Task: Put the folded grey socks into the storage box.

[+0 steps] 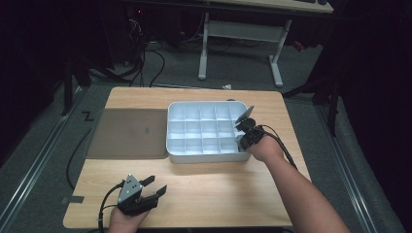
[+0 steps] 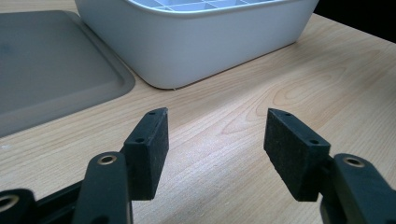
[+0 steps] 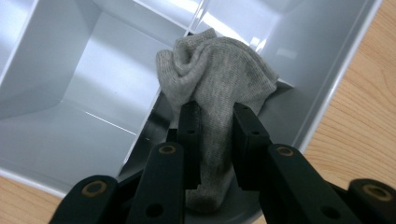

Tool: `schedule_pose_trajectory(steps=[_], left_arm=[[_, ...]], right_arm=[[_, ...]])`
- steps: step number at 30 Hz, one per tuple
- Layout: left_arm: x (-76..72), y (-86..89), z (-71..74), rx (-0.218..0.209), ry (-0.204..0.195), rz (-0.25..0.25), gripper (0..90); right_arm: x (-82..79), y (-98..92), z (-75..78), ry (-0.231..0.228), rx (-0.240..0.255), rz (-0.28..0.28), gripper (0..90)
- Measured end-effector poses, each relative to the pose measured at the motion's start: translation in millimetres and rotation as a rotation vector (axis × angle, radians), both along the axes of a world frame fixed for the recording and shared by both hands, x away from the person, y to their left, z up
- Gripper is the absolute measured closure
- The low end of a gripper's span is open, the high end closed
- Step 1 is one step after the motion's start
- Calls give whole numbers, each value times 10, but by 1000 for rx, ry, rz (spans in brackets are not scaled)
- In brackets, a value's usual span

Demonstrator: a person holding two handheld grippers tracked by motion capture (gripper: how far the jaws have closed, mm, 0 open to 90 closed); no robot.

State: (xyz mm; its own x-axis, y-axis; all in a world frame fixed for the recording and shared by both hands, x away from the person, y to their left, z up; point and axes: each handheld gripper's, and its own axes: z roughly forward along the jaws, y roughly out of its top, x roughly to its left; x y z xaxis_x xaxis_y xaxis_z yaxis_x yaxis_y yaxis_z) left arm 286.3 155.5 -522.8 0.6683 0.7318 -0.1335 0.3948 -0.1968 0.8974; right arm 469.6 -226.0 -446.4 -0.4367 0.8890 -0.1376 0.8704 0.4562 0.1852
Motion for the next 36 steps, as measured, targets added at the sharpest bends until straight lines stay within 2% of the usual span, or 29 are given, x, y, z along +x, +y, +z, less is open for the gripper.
schedule_pose_trajectory(steps=[3, 9, 10, 11, 17, 20, 23, 30, 33, 34, 36], left_arm=[[4, -2, -3, 2, 1, -2, 407], [4, -1, -5, 2, 1, -1, 407], [5, 0, -4, 3, 0, -1, 406], [6, 0, -4, 4, 1, -1, 407], [11, -3, -9, 2, 2, -1, 407], [12, -11, -12, 8, 4, -3, 407], [13, -22, -14, 9, 4, -4, 408], [17, -29, -18, 15, 5, -7, 408], [16, -25, -17, 15, 5, -6, 408], [17, -23, -17, 15, 6, -6, 408], [16, -22, -21, 17, 6, -6, 408]], right_arm=[[4, 17, -25, 11, -4, -7, 758], [25, 45, -110, 35, -22, 18, 757], [21, 58, -115, 42, -24, 5, 756], [30, 60, -121, 39, -31, 21, 756], [36, 45, -100, 49, -17, 17, 730], [26, 39, -51, 57, -4, 2, 690], [23, 26, 24, 50, 1, 15, 659], [6, -17, 197, 32, 16, 15, 658], [-18, -15, 235, 40, 27, 7, 690], [-21, -21, 240, 40, 24, 26, 711], [-59, -12, 253, 57, 23, 34, 784]])
